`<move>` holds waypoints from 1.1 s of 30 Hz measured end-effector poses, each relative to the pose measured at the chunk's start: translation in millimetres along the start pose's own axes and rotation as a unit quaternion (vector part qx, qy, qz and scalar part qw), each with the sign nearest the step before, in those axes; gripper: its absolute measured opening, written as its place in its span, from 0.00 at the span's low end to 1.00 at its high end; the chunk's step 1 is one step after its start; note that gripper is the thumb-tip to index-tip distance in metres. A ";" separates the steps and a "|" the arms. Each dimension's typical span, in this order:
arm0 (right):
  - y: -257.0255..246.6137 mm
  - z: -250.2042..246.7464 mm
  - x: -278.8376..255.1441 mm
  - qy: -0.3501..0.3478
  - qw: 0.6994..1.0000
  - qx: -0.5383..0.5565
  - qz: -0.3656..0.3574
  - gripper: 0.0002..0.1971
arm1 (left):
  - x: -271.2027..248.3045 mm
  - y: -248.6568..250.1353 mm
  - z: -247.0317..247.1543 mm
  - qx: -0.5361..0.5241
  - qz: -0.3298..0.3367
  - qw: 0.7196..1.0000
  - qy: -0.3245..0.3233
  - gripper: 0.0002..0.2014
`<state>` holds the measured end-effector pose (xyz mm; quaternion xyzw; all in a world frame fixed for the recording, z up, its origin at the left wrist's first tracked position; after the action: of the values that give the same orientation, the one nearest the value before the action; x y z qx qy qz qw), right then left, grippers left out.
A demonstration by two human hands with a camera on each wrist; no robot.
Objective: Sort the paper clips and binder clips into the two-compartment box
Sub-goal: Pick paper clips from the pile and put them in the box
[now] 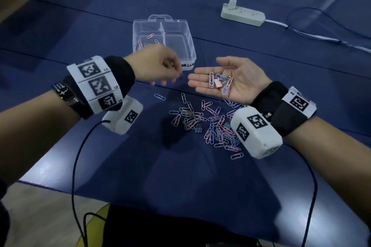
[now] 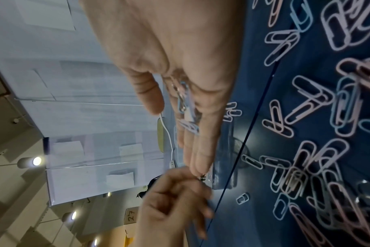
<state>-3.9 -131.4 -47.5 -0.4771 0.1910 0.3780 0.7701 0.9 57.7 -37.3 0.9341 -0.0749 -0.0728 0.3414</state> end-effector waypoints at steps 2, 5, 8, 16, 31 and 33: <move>-1.8 -0.1 -0.3 -0.009 1.000 -0.008 -0.002 0.22 | -8.1 0.0 13.5 0.101 -0.002 0.988 -0.116 0.10; -2.8 -0.8 0.0 -0.012 1.000 -0.023 -0.013 0.27 | -14.9 -2.5 31.5 0.248 0.014 0.944 -0.215 0.37; -2.8 -4.9 0.0 0.018 0.998 -0.049 -0.034 0.27 | -16.8 1.2 47.6 0.275 0.030 0.938 -0.209 0.44; 4.1 -37.3 -14.1 0.089 0.992 -0.076 -0.053 0.12 | -4.8 37.4 63.6 0.126 0.083 0.987 -0.059 0.16; 5.8 -64.4 -27.2 0.109 0.990 0.038 -0.077 0.35 | 13.6 100.6 96.1 0.054 0.175 0.981 0.067 0.04; 5.7 -68.2 -26.3 0.101 0.989 0.058 -0.086 0.37 | 15.7 103.3 96.0 0.027 0.179 0.982 0.056 0.07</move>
<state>-20.6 -200.4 -65.9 -0.4817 0.2479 0.2485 0.8029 -11.0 -83.5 -44.3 0.9171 -0.2235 0.0438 0.3271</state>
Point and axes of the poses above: each hand's wrist, its own x-axis towards the middle knuckle, its own z-axis out of the palm, y = z × x, the point moved 2 cm from there along x, towards the middle knuckle, and after that the axes turned 13 degrees about y, right-handed, at the moved point
